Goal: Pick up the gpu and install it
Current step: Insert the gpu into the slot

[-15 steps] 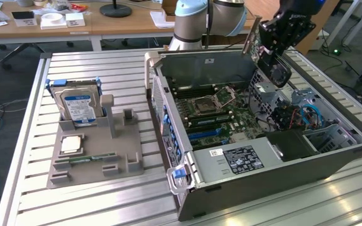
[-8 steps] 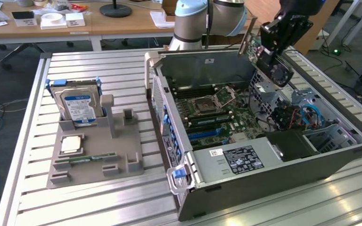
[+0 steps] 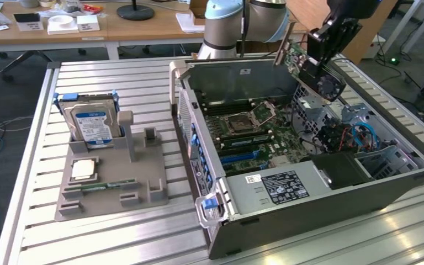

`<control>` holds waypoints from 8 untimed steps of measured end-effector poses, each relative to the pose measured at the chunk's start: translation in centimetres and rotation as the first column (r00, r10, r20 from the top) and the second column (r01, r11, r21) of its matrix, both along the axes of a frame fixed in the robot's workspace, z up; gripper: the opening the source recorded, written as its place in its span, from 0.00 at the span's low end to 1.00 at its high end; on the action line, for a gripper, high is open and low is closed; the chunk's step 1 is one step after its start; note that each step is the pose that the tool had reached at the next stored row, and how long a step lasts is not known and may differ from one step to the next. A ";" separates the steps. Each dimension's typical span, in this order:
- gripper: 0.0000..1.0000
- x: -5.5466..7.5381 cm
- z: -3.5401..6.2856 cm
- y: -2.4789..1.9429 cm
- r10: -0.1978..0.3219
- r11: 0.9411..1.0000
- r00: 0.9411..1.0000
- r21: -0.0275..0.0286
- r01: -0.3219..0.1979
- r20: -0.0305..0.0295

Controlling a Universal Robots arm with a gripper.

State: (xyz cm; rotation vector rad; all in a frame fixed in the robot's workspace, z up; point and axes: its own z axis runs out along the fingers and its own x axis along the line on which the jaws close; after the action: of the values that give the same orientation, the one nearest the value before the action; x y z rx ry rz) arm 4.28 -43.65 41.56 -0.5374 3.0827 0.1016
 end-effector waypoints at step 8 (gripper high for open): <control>0.26 0.0 -0.10 0.00 0.145 0.989 0.989 0.000 -0.145 0.000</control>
State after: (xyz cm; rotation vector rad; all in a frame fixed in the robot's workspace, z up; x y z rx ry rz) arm 4.28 -43.65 41.47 -0.7611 3.0401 0.1028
